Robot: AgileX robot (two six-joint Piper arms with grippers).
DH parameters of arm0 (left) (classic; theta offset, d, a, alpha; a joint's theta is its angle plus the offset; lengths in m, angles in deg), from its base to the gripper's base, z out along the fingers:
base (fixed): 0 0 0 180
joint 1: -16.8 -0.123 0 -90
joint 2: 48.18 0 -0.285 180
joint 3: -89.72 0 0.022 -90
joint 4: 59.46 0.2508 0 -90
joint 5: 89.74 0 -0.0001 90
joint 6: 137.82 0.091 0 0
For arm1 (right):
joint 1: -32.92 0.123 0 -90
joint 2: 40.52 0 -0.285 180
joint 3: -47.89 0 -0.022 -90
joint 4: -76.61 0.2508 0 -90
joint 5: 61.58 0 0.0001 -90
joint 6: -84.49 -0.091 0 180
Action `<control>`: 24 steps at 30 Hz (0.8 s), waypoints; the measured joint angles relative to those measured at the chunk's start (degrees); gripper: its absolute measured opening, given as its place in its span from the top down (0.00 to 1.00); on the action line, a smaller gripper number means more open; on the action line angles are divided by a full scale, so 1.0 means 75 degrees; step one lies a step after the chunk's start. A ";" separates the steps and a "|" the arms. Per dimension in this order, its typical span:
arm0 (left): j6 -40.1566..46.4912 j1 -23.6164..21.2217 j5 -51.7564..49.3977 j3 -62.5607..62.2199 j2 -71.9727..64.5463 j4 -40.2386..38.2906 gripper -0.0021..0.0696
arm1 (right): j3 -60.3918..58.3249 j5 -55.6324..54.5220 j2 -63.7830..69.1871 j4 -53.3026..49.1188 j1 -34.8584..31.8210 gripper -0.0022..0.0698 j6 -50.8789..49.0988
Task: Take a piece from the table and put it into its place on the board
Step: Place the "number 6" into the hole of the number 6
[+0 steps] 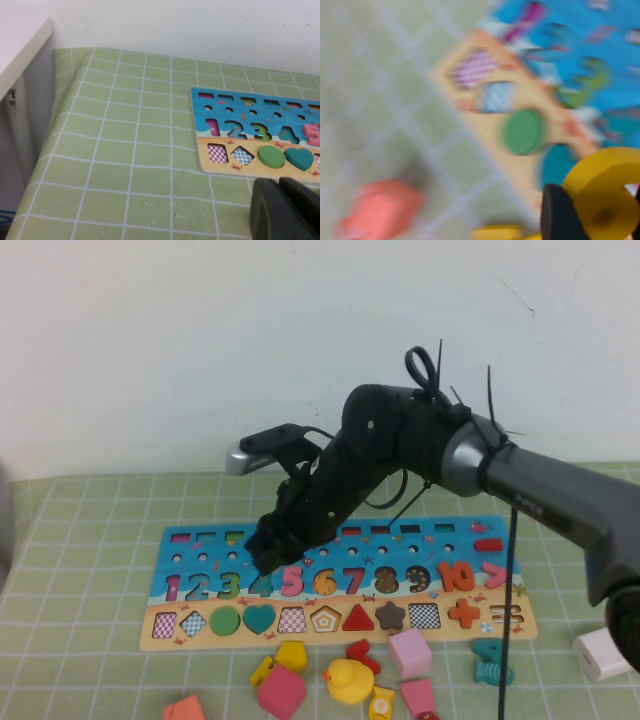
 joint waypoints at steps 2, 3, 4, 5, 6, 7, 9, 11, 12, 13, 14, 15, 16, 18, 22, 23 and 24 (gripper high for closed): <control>0.0000 0.0000 0.0000 0.0000 0.0000 0.0000 0.97 | 0.0227 0.0000 0.0181 -0.0725 0.0000 0.59 -0.0526; 0.0000 0.0000 0.0000 0.0000 0.0000 0.0000 0.97 | 0.0332 0.0000 0.0271 -0.1124 0.0000 0.59 -0.0793; 0.0000 0.0000 0.0000 0.0000 0.0000 0.0000 0.97 | 0.0417 0.0015 0.0355 -0.1496 0.0000 0.59 -0.1051; 0.0000 0.0000 0.0000 0.0000 0.0000 0.0000 0.97 | 0.0477 0.0015 0.0432 -0.1760 0.0000 0.59 -0.1242; 0.0000 0.0000 0.0000 0.0000 0.0000 0.0000 0.97 | 0.0524 0.0015 0.0507 -0.2044 0.0000 0.59 -0.1454; 0.0000 0.0000 0.0000 0.0000 0.0000 0.0000 0.97 | 0.0579 0.0015 0.0581 -0.2270 0.0000 0.59 -0.1626; 0.0000 0.0000 0.0000 0.0000 0.0000 0.0000 0.97 | 0.0628 0.0015 0.0693 -0.2510 0.0000 0.59 -0.1826; 0.0000 0.0000 0.0000 0.0000 0.0000 0.0000 0.97 | 0.0628 0.0015 0.0806 -0.2561 0.0000 0.59 -0.1939; 0.0000 0.0000 0.0000 0.0000 0.0000 0.0000 0.97 | 0.0628 -0.0001 0.0858 -0.2575 0.0000 0.59 -0.2008; 0.0000 0.0000 0.0000 0.0000 0.0000 0.0000 0.97 | 0.0628 -0.0016 0.0902 -0.2587 0.0000 0.59 -0.2107; 0.0000 0.0000 0.0000 0.0000 0.0000 0.0000 0.97 | 0.0628 -0.0031 0.0946 -0.2591 0.0000 0.59 -0.2299; 0.0000 0.0000 0.0000 0.0000 0.0000 0.0000 0.97 | 0.0628 -0.0043 0.0978 -0.2594 0.0000 0.59 -0.2484; 0.0000 0.0000 0.0000 0.0000 0.0000 0.0000 0.97 | 0.0628 -0.0062 0.1033 -0.2607 0.0000 0.59 -0.2652; 0.0000 0.0000 0.0000 0.0000 0.0000 0.0000 0.97 | 0.0628 -0.0062 0.1098 -0.2611 -0.0014 0.59 -0.2915; 0.0000 0.0000 0.0000 0.0000 0.0000 0.0003 0.97 | 0.0633 0.0111 0.1217 -0.2624 -0.0026 0.59 -0.3146; 0.0000 0.0000 0.0000 0.0000 0.0000 0.0003 0.97 | 0.0633 0.0200 0.1239 -0.2638 -0.0026 0.59 -0.3166; 0.0000 0.0000 0.0000 0.0000 0.0000 0.0003 0.97 | 0.0633 0.0253 0.1273 -0.2654 -0.0026 0.59 -0.3166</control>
